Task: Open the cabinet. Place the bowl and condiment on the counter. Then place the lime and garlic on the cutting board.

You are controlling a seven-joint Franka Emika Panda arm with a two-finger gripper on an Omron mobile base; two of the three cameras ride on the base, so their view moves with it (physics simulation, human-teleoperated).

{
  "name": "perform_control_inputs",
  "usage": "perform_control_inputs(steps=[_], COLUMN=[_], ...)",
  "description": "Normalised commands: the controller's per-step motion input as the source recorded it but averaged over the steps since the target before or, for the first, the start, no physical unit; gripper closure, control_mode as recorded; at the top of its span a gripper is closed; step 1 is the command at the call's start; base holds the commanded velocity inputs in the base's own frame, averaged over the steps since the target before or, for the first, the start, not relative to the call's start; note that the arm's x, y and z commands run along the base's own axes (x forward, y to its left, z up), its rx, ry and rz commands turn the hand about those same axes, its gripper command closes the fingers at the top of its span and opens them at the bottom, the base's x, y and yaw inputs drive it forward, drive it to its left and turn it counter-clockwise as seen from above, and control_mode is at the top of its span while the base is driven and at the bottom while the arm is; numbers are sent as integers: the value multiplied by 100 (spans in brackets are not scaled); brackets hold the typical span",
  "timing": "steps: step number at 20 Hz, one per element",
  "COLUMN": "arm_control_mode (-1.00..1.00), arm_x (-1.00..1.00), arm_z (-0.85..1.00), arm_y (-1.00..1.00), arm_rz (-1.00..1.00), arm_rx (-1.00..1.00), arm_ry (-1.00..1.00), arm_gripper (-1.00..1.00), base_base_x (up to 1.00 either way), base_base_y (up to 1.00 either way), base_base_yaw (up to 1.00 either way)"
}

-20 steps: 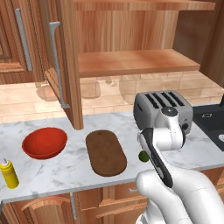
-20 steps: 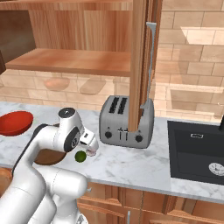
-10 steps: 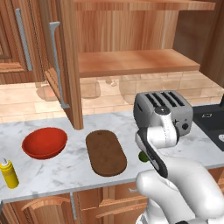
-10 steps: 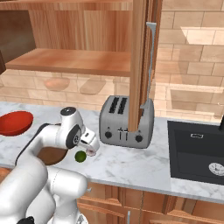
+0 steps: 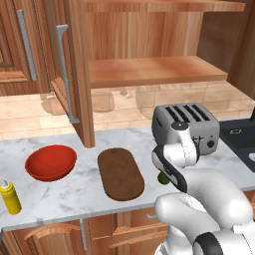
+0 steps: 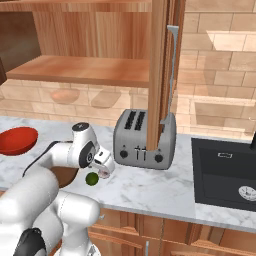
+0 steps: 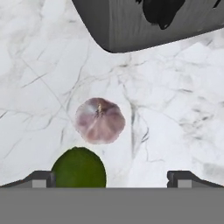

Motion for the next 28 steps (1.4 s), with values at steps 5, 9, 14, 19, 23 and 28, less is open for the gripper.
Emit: perform_control_inputs(steps=[5,9,14,19,23,28], arm_control_mode=[-100,-100,-100,-100,-100,-100], arm_x=[7,7,4,10,11,2], arm_z=[-13,-12,-13,-12,-14,-17], arm_y=[-10,-3,0,0,0,0], arm_rz=[0,0,0,0,0,0], arm_rx=[0,0,0,0,0,0], arm_ry=[0,0,0,0,0,0], arm_gripper=[-100,-100,-100,-100,-100,-100], base_base_x=[0,0,0,0,0,0], base_base_y=[0,0,0,0,0,0], base_base_yaw=[0,0,0,0,0,0])
